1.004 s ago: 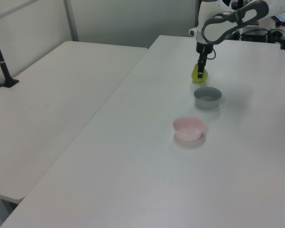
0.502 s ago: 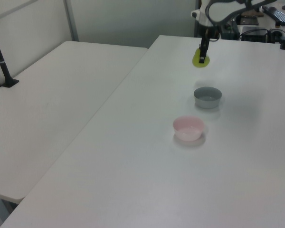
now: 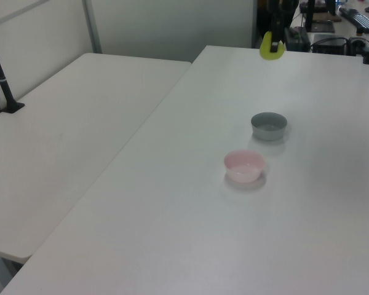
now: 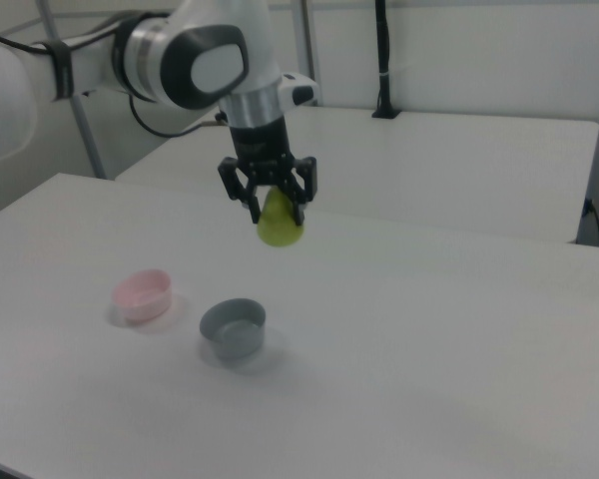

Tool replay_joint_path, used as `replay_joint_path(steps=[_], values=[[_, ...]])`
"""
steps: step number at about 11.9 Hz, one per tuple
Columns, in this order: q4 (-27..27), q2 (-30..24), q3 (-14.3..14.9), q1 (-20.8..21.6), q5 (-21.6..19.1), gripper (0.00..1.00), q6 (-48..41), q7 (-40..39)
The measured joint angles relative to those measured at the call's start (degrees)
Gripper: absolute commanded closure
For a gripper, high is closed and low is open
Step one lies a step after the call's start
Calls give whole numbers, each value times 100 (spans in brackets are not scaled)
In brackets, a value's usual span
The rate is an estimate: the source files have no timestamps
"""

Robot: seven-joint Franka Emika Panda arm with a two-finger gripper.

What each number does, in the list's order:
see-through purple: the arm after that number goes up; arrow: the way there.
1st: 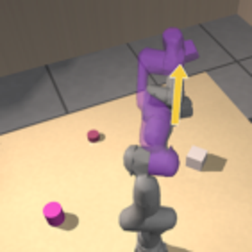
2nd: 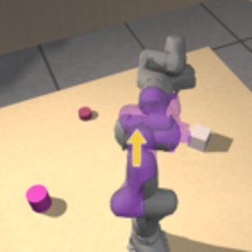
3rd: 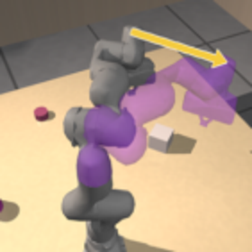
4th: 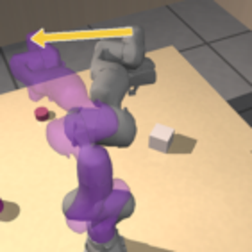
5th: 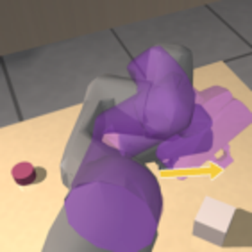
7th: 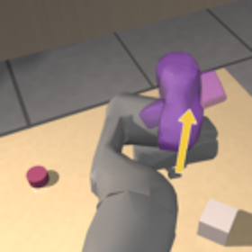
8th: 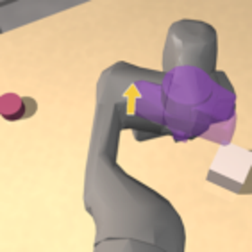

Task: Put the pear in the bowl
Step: 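Lift the held pear up off the table, then carry the pear over the pink bowl and lower it in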

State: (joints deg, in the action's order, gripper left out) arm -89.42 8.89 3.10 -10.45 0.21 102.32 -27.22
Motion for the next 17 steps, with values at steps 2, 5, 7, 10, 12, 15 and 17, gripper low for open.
replay_joint_path(steps=[2,5,7,10,12,15,17], values=[[56,-248,-30,127,-1,86,-270,346],[56,-455,-19,750,-1,86,-412,990],[31,-490,-10,1106,-62,86,-549,1375],[-225,-491,-5,1665,-376,86,-563,1709],[-525,-489,24,2108,-439,86,-397,1765],[-1045,-450,33,2387,-443,86,212,1780],[-1417,-365,34,2571,-445,86,726,1802]])
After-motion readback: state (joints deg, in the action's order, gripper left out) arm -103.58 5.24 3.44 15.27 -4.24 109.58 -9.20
